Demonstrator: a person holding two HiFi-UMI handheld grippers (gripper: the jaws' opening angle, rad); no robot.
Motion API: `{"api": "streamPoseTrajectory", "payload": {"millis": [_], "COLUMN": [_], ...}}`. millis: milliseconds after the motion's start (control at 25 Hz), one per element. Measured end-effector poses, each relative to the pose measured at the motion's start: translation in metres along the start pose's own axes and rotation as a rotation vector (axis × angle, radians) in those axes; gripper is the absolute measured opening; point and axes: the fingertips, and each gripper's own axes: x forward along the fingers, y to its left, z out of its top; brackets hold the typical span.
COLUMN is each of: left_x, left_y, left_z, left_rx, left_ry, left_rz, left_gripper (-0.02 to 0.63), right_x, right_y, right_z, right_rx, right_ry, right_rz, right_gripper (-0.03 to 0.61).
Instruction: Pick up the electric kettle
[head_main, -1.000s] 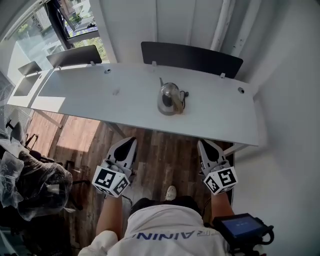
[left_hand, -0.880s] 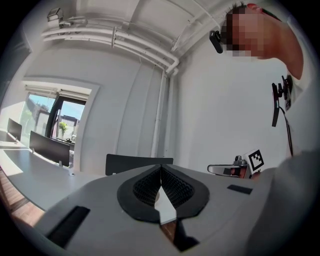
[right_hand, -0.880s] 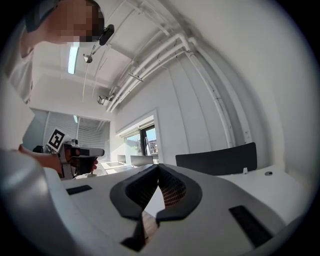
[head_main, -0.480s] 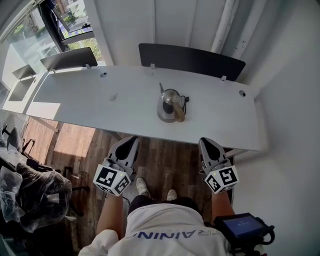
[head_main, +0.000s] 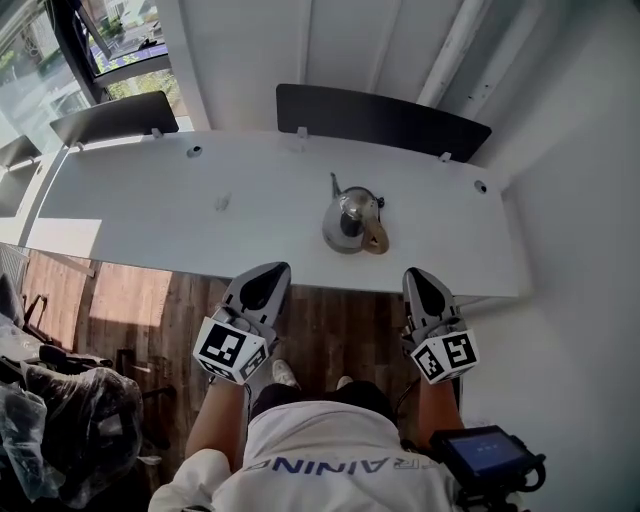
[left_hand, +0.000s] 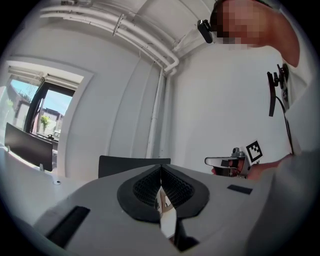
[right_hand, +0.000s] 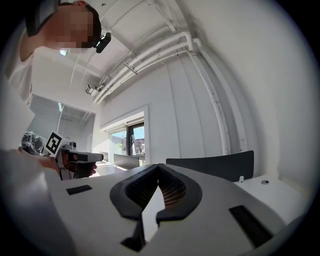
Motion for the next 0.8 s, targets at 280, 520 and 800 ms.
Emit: {"api": "streamPoseTrajectory", "payload": {"millis": [280, 520, 800], "left_x": [0.005, 0.018, 0.039], "left_y": [0.022, 0.014, 0.004], "left_z": [-0.006, -0.011, -0.018], "left_rx": [-0.043, -0.054, -0.067], "left_ry": [-0.001, 0.003, 0.028], "left_rz": [-0.003, 0.021, 0.043], "left_gripper": [0.015, 0.015, 0.015], "right_x": [0.021, 0.033, 0.056], "right_y": [0.0, -0.021, -0.057], "right_z": [-0.016, -0.033, -0.065], "right_rx": [-0.008, -0.016, -0.039], "right_ry": [0.039, 0.065, 0.158], "right_rz": [-0.006, 0.029, 0.046], "right_gripper": [0.009, 0.009, 0.113]}}
